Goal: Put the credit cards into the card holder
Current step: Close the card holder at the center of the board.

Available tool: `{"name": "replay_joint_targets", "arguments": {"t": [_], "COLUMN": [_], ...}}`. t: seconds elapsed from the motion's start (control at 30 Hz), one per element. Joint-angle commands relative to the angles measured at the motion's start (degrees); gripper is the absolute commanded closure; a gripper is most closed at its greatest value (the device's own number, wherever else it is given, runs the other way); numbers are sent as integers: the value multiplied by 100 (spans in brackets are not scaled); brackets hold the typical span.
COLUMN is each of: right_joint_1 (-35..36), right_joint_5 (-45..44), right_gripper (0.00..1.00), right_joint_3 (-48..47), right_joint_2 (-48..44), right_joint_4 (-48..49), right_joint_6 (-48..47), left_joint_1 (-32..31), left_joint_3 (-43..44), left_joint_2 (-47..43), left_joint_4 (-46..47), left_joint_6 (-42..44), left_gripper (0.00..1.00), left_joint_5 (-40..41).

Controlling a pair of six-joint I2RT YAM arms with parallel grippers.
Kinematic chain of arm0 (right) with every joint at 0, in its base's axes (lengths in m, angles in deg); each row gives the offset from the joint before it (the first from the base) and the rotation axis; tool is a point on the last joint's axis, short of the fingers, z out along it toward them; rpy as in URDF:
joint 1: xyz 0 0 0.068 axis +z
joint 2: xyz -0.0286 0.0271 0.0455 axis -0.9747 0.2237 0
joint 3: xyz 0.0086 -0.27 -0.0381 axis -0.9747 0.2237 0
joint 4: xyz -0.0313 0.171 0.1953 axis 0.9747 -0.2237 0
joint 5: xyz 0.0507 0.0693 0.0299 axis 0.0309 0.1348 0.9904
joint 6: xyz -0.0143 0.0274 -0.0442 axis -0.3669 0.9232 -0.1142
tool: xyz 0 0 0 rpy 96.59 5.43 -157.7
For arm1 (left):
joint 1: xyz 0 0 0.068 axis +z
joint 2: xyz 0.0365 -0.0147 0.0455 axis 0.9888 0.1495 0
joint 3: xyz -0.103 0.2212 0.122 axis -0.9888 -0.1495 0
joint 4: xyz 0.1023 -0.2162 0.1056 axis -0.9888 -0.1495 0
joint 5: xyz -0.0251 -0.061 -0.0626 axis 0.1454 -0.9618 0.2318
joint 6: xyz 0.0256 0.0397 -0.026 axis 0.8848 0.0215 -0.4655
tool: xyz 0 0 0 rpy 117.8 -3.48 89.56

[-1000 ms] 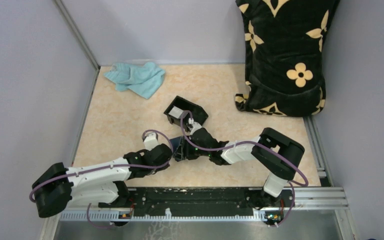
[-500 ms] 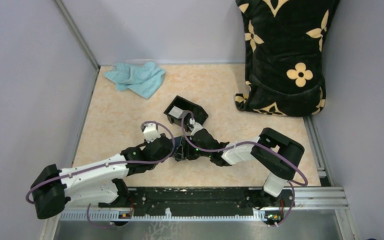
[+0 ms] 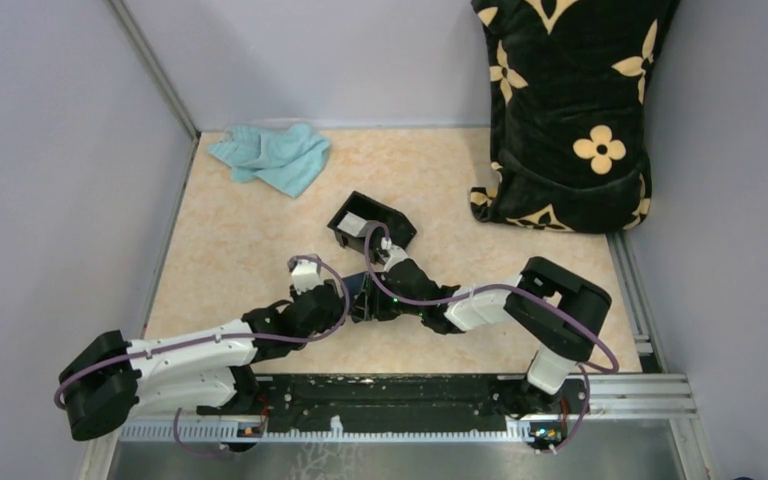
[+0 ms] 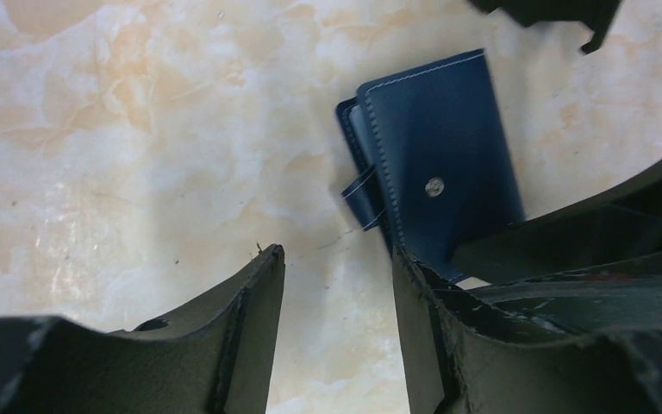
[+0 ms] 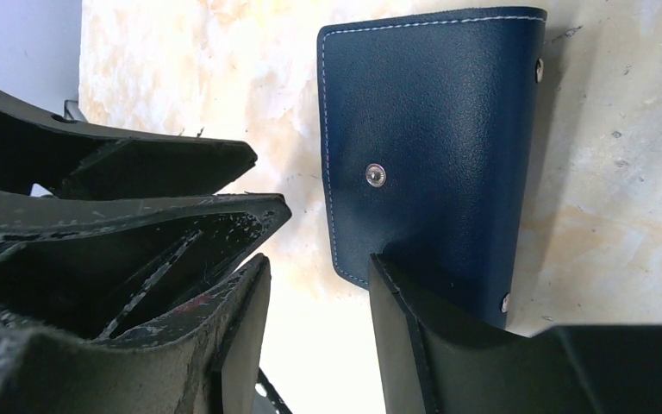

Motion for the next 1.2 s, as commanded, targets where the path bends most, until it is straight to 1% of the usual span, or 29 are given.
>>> {"name": "replay_joint_targets", "arguments": {"t": [0.0,0.2,0.37,0.57,0.7,0.97,1.07,1.17], "right_joint_1": [38,38,41,39,38,31,-62,-316], "right_joint_5": [-313,-321,-284,-172,-192,-714,-849,-741], "right_gripper": [53,53,53,53,53,53,53,53], "right_joint_3": [68,33,-28,-89,-56,21,61,292], "right_joint_2": [-51,-56,-259,-380,-700,-1743,-1868,-1827], "right_joint_4": [-640,-757,-825,-912,-1023,-1749,-1917,-1732], "right_joint_6": [-252,-314,-375,-469,-536,-669,-693,-627], "left_joint_1": [-3,9,104,230,266,304,308,310], "left_joint_3": [41,190,409,562,571,564,566,550], "left_joint_2": [16,518,1166,1799,1964,2196,2265,2255], "left_joint_4": [697,987,950,980,883,897,885,859], "left_joint_6": [425,478,448,319,185,92,36,-3], "left_gripper": [43,42,41,42,44,45,45,45], "left_joint_5": [35,65,63,-127,-148,-259,-282,-295]}}
